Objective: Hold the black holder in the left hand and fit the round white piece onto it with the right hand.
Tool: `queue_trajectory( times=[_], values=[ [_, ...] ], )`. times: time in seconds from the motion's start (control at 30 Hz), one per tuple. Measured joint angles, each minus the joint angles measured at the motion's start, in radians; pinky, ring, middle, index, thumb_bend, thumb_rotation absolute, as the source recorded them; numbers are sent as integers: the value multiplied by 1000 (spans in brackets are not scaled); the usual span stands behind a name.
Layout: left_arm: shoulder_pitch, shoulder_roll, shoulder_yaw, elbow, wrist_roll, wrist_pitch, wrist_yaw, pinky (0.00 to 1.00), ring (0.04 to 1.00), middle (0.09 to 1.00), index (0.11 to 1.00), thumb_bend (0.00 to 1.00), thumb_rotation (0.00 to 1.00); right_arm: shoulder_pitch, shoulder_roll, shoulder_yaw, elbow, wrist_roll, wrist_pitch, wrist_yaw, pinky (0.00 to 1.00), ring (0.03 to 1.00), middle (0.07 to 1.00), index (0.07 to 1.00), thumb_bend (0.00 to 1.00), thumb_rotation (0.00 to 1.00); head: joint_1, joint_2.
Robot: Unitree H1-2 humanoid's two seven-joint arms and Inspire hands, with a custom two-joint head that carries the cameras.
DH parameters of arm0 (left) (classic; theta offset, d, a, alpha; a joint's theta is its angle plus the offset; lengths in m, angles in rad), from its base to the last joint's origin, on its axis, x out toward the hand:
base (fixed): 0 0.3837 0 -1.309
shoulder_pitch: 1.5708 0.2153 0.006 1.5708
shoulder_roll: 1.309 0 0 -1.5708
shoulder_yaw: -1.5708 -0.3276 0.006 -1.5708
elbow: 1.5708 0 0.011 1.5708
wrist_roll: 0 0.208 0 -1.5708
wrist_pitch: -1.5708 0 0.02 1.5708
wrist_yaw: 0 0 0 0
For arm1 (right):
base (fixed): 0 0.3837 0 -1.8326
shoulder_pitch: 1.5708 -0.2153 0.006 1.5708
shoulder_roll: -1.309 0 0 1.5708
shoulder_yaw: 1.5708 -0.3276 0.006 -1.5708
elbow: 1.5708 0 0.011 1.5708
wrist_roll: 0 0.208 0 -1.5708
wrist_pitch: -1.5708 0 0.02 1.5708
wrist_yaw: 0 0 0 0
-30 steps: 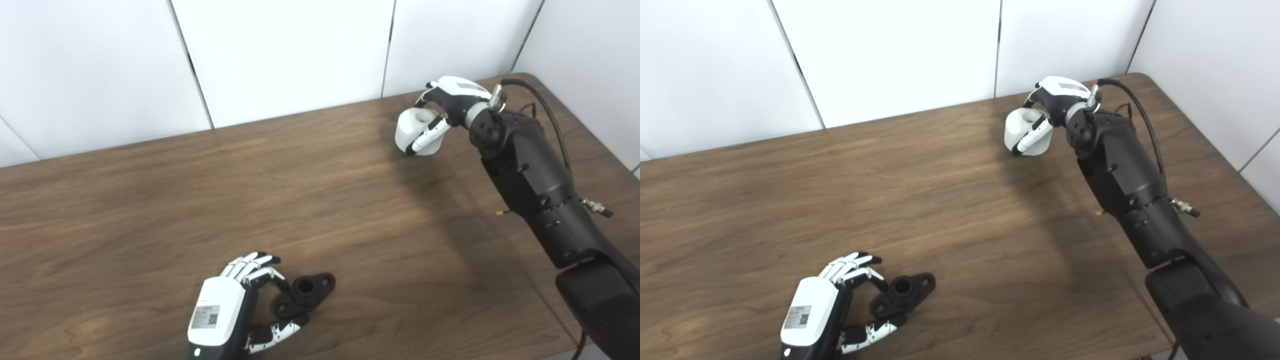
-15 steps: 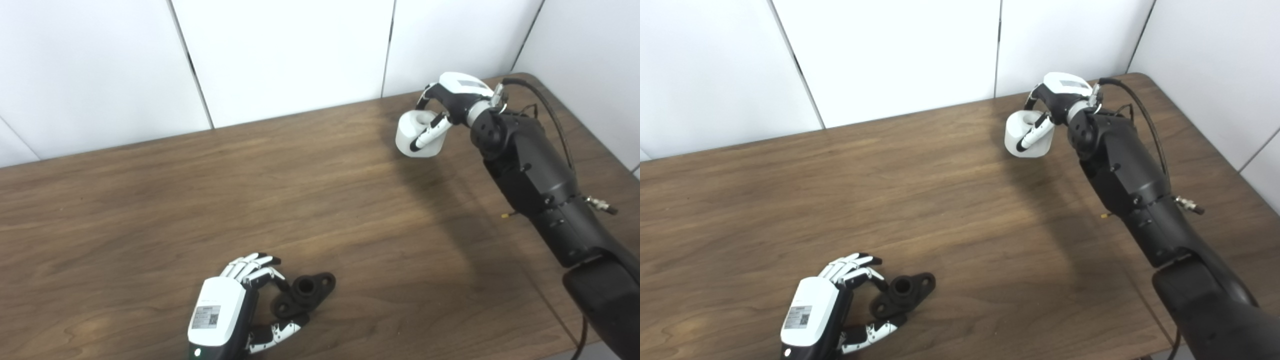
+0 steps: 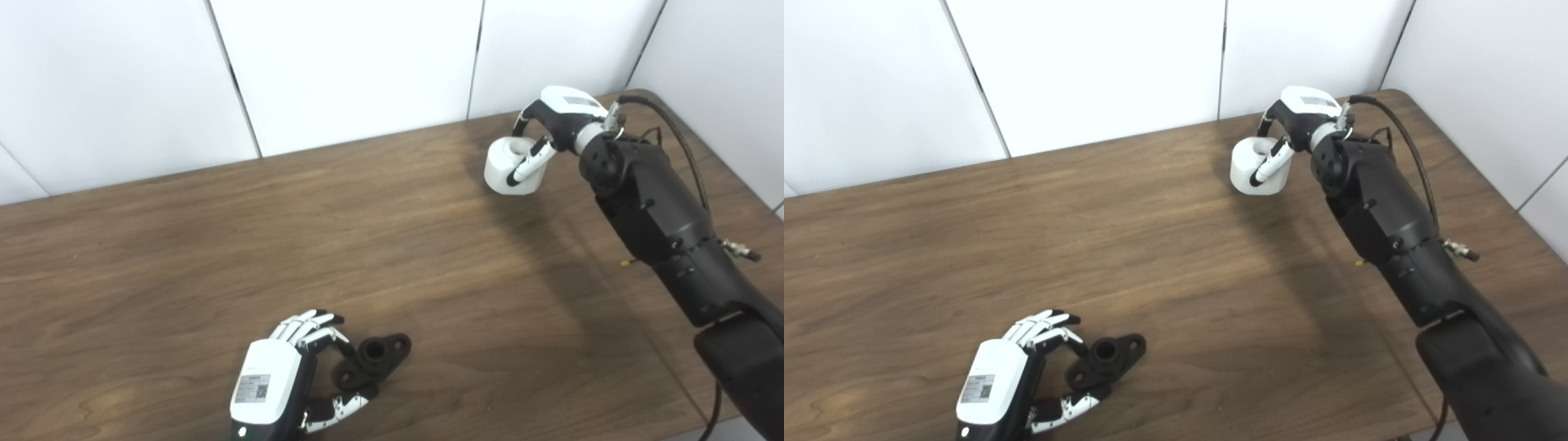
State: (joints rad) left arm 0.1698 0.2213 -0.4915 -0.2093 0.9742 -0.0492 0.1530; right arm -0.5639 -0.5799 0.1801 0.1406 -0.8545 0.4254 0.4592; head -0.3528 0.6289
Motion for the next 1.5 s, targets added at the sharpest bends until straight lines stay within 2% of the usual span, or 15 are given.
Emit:
queue_trajectory(
  times=[0.03, 0.07, 0.1, 0.23, 0.53, 0.83, 0.93, 1.07, 1.2, 1.4, 1.5],
  values=[
    [0, 0, 0, 0, 1, 0, 0, 783, 819, 762, 488, 518, 46, 0, 0, 1, 1, 0, -1, -3, 945, 1000, 877, 570, 808, 250, 0, 0],
    [0, 0, 0, 0, 1, 0, 0, 783, 819, 763, 488, 518, 46, 0, 0, 2, 1, 1, -1, -4, 945, 1000, 886, 522, 640, 193, 2, 0],
    [0, 0, 0, 0, 1, 0, 0, 782, 820, 763, 488, 518, 46, 0, 0, 2, 1, 1, 0, -5, 940, 1000, 890, 500, 562, 165, 2, 0],
    [0, -2, 0, 0, 4, 0, -1, 779, 819, 762, 488, 518, 46, 0, 0, 0, 0, 10, 0, -19, 929, 989, 885, 488, 528, 145, 5, 0],
    [0, -3, 0, -1, 8, 0, 0, 777, 817, 761, 488, 518, 46, 11, 1, -3, 0, 42, 0, -61, 936, 990, 867, 486, 523, 136, 6, 0],
    [-1, -8, 1, -1, 13, 1, -1, 773, 812, 758, 488, 518, 46, 24, -1, -2, -5, 51, -13, -95, 884, 959, 840, 485, 524, 138, 28, 15],
    [-3, -13, 1, -1, 20, 3, -3, 772, 812, 757, 488, 518, 47, 49, -15, -2, -54, 54, -25, -100, 868, 955, 837, 485, 524, 137, 52, 29],
    [-4, -19, 1, -1, 30, 10, -10, 782, 820, 764, 488, 518, 47, 70, -41, -8, -164, 56, -19, -80, 899, 962, 833, 485, 525, 138, 86, 51],
    [-7, -30, -4, -1, 37, 23, -17, 789, 827, 770, 489, 518, 47, 83, -65, -9, -328, 54, 1, -15, 915, 951, 821, 485, 525, 137, 109, 55],
    [-17, -50, -16, -1, 56, 50, -37, 800, 834, 780, 489, 518, 48, 120, -64, -2, -534, 38, 29, 107, 945, 949, 820, 485, 525, 137, 155, 63],
    [-19, -59, -22, 0, 68, 66, -38, 803, 837, 783, 489, 518, 49, 141, -57, -1, -615, 37, 33, 159, 927, 946, 815, 485, 525, 137, 176, 52]
  ],
)
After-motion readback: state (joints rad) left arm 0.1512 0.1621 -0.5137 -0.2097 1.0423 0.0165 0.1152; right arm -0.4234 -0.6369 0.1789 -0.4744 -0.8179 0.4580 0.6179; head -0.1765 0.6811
